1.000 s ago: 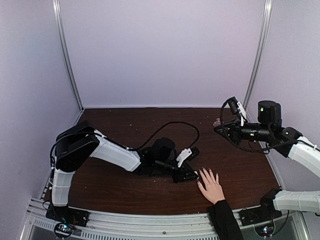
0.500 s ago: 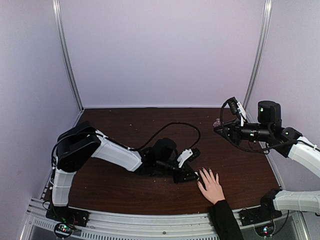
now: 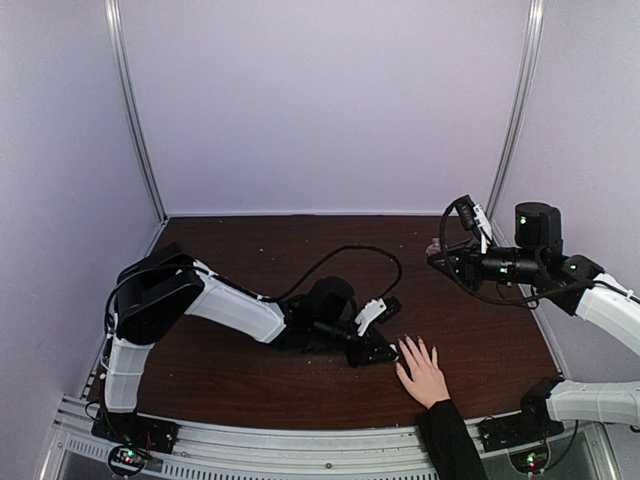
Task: Paint the nails
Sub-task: Paint the nail with the hand.
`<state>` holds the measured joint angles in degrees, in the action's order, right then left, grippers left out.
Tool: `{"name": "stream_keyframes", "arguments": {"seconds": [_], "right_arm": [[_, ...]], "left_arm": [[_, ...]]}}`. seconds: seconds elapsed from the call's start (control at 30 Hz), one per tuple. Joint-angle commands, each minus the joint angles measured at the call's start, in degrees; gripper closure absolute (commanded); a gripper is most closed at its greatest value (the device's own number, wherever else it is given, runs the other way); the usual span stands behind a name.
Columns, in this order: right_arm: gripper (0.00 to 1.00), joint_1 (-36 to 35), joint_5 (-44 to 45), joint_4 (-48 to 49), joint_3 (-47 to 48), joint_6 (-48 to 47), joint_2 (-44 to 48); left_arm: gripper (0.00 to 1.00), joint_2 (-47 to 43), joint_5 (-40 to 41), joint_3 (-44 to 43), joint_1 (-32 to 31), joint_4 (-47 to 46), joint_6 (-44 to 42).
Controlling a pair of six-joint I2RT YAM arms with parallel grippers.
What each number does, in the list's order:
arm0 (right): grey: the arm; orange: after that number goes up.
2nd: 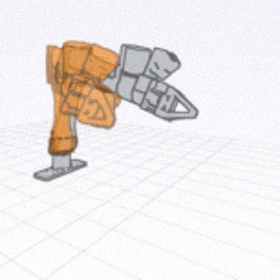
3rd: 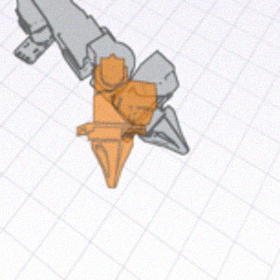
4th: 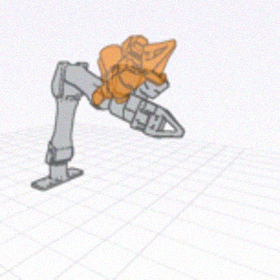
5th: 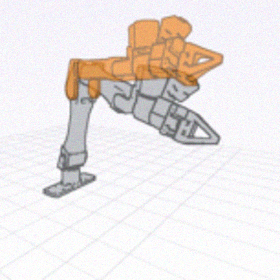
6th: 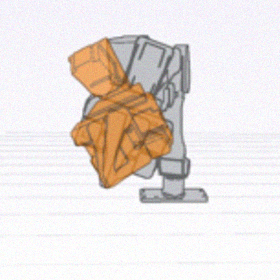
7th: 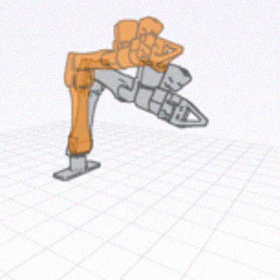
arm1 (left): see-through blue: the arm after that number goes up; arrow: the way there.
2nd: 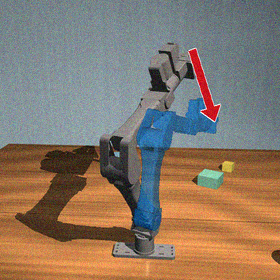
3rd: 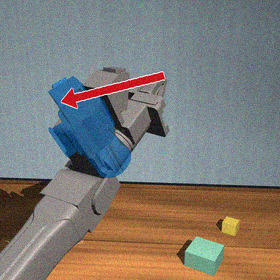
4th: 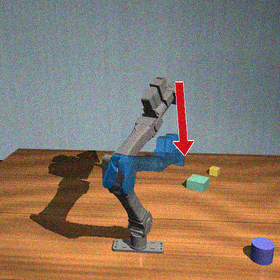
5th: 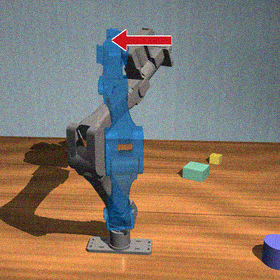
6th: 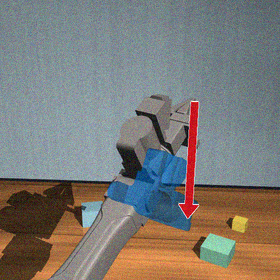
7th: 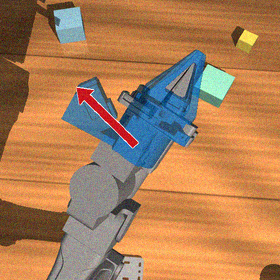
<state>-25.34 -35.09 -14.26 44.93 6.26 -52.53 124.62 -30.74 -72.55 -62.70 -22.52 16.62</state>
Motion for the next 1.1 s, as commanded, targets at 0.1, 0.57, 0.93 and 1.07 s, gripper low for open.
{"name": "stream_keyframes", "arguments": {"seconds": [0.1,0.57,0.93,1.07], "right_arm": [[1.0,0.3,-0.16,1.76,-0.28,0.44,0.15],[1.0,0.33,0.02,1.63,-0.28,0.33,0.24],[1.0,0.31,0.2,1.46,-0.28,0.26,0.17],[1.0,0.34,0.14,1.53,-0.28,0.3,0.11]], "left_arm": [[1.0,1.14,1.05,-1.35,-0.24,-2.26,-0.05],[1.0,1.15,4.11,-1.23,0.17,-2.09,0.15],[1.0,0.49,5.77,-0.57,0.78,-2.47,0.65],[1.0,-0.47,6.77,0.48,0.91,-3.3,0.91]]}}
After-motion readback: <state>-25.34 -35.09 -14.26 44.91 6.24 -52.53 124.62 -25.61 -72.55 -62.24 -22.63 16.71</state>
